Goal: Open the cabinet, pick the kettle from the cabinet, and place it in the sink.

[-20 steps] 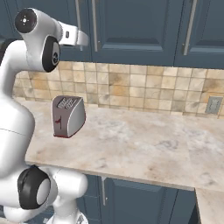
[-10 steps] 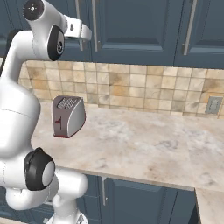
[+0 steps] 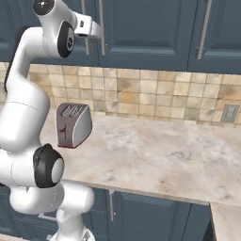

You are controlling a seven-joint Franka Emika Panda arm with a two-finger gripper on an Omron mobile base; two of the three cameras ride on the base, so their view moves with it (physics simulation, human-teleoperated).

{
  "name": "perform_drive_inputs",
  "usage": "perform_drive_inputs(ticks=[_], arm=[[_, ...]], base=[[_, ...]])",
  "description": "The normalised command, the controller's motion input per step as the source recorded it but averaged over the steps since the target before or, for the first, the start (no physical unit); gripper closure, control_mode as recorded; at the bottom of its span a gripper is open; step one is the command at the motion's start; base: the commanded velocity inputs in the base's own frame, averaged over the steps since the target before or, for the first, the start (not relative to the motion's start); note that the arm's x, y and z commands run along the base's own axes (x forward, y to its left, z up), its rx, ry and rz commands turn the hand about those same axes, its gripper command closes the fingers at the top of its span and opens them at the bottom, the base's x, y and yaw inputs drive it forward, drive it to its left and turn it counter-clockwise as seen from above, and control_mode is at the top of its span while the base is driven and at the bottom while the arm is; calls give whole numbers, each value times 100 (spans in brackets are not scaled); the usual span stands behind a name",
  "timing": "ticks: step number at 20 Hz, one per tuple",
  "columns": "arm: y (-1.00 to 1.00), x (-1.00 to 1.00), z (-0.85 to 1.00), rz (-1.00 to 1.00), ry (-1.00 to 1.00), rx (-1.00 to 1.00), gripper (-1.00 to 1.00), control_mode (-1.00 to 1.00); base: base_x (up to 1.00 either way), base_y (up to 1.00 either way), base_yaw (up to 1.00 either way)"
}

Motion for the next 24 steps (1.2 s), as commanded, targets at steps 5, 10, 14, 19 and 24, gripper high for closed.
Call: perform_drive_inputs(ticks=[5,10,14,19,24], arm=[[0,35,-2,0,0,-4,-100,-100],[0,35,-5,0,0,-6,-100,-100],[0,36,-5,0,0,-5,-100,-100],[0,36,-5,0,0,-5,100,-100],[0,28,-10,-2,0,-4,100,-100]], base=[[0,0,0],[0,0,0],[0,0,0],[0,0,0],[0,0,0]])
